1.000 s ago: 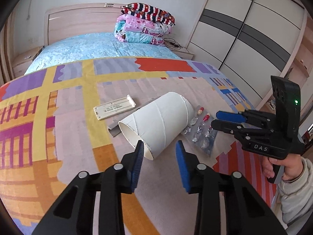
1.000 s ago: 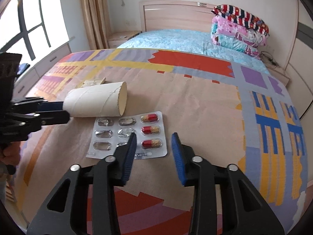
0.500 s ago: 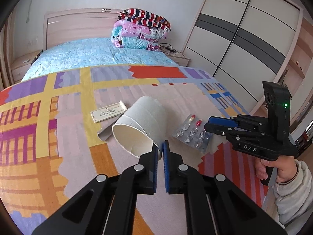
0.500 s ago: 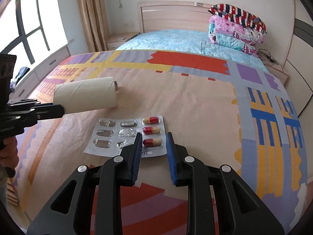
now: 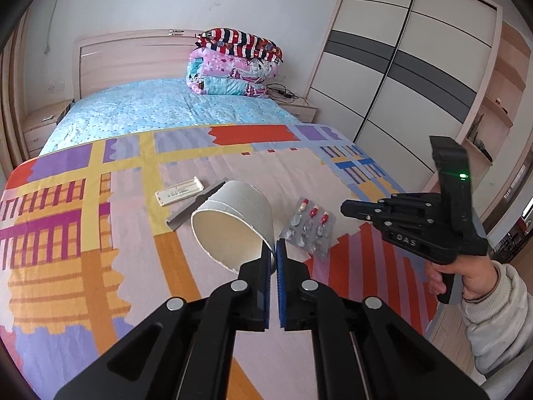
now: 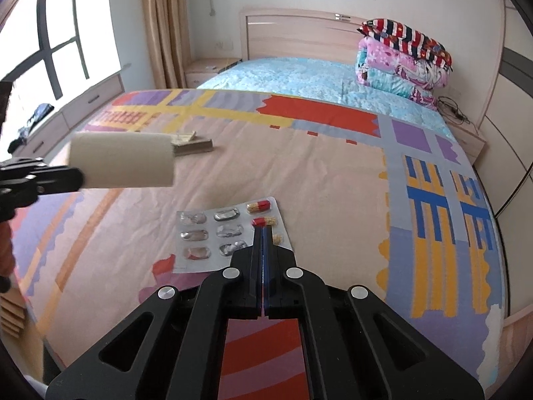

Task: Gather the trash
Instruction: 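Grasp the cardboard tube with the left tool while the right tool grasps the pill blister pack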

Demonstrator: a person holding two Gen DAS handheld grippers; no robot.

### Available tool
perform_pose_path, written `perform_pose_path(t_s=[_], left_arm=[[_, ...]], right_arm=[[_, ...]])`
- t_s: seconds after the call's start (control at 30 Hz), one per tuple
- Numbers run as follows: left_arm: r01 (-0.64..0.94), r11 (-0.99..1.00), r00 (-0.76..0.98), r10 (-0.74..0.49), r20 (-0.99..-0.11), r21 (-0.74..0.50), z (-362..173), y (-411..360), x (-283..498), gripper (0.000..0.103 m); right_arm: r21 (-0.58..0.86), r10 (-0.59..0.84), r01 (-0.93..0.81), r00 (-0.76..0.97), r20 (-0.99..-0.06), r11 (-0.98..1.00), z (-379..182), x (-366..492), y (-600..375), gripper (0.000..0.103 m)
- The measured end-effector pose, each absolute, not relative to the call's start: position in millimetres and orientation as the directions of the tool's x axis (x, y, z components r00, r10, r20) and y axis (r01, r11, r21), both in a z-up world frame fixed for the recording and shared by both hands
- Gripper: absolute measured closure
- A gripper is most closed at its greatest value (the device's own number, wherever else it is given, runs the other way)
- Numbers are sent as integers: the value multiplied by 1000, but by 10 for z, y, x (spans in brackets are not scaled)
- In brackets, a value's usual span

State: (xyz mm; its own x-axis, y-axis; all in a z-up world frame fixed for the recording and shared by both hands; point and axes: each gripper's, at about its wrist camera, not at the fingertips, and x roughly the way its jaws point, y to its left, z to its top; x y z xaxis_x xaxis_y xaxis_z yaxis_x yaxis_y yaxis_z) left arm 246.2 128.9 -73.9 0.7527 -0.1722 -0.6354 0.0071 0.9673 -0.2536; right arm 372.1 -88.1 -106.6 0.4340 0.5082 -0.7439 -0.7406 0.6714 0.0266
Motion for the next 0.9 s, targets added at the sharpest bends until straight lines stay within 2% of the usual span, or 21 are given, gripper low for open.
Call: perform_pose_path(t_s=[0.07,0.1,0.13,0.2,0.43,0.73,0.9], left_arm=[[3,967,754,-170,-635,-255,-729,1290,2422,100],[0,967,753,-168,-636,-254,-725,1289,2406,100],[-2,967,753,-166,-636,-254,-722,1290,2394,100],[-1,968,754,-165,-635,-252,-710,1293,2378,100],[5,967,760,-169,-627,-254,-694,1298,2348,100],[14,967,758,-177,-628,-256,-713,1281,2365,100],[8,967,761,-171,-626,-254,-701,1285,2347,100]], right_arm=[[34,511,-745,422,-749,666,-1096,3750,-864,99],[35,512,-747,420,-749,664,-1108,3758,-857,88],[31,511,-746,425,-747,665,-1111,3759,-856,72],[17,506,-747,434,-745,665,-1130,3761,-842,66],[6,480,-745,424,-768,667,-1244,3834,-789,66],[67,508,-737,394,-766,673,-1242,3931,-837,68],[44,495,-745,397,-773,666,-1298,3930,-813,69]])
